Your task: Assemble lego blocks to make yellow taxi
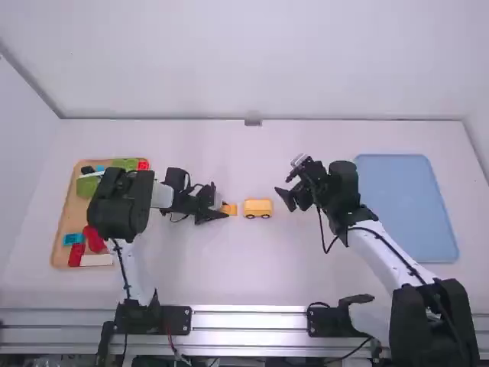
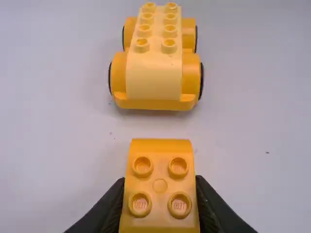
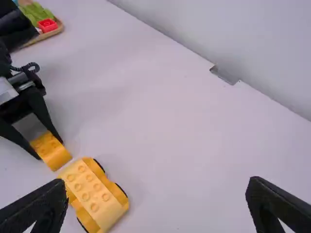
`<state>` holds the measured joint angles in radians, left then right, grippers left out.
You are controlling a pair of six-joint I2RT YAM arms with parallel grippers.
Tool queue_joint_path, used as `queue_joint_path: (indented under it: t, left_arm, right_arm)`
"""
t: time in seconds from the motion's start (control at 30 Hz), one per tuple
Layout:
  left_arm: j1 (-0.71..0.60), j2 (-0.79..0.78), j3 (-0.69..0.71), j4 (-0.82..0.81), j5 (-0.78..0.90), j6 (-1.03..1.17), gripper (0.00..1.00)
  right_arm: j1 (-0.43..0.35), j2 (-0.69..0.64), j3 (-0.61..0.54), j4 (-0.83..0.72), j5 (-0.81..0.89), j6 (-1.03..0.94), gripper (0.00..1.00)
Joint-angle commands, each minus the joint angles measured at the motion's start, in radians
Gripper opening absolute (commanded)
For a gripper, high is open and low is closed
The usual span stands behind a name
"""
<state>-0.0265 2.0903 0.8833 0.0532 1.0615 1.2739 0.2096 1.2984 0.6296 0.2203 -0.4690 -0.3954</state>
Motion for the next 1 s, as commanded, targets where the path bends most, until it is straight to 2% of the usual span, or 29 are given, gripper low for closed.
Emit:
queue_joint_path:
  t: [0.0, 0.13, 0.3, 0.4, 0.47, 0.5, 0.57, 0.7, 0.8, 0.87, 0.97]
  left_arm:
    - [-0.002, -0.087, -0.007, -0.026, 0.025, -0.011, 0.27]
    - [-0.005, -0.211, -0.007, -0.115, 0.023, -0.014, 0.28]
    - [-0.013, -0.333, -0.007, -0.217, 0.019, -0.014, 0.25]
    - [-0.016, -0.365, -0.007, -0.233, 0.024, -0.042, 0.24]
    - [-0.042, -0.367, -0.007, -0.218, 0.023, -0.071, 0.24]
    - [-0.045, -0.366, -0.007, -0.217, 0.023, -0.076, 0.24]
    - [-0.074, -0.366, -0.008, -0.221, 0.020, -0.080, 0.24]
    - [-0.126, -0.366, -0.008, -0.209, -0.031, -0.081, 0.24]
    - [-0.145, -0.366, -0.008, -0.202, -0.026, -0.081, 0.24]
    - [-0.158, -0.366, -0.008, -0.194, -0.035, -0.102, 0.24]
    - [-0.164, -0.365, -0.008, -0.161, -0.064, -0.167, 0.24]
  right_arm:
    - [-0.020, -0.016, -0.002, -0.014, -0.002, -0.027, 0.98]
    - [-0.049, -0.016, -0.003, -0.096, -0.033, -0.125, 0.98]
    - [-0.087, 0.050, -0.005, -0.178, -0.270, -0.370, 0.98]
    - [-0.103, 0.161, -0.009, -0.122, -0.395, -0.442, 0.98]
    - [-0.103, 0.283, -0.008, -0.015, -0.475, -0.444, 0.98]
    - [-0.102, 0.302, -0.007, 0.003, -0.483, -0.444, 0.98]
    - [-0.085, 0.429, -0.001, 0.135, -0.541, -0.471, 0.98]
    - [-0.057, 0.586, 0.024, 0.246, -0.581, -0.555, 0.98]
    - [-0.060, 0.657, 0.064, 0.259, -0.630, -0.555, 0.98]
    - [-0.060, 0.739, 0.134, 0.251, -0.705, -0.557, 0.98]
    - [-0.058, 0.799, 0.194, 0.212, -0.724, -0.586, 0.98]
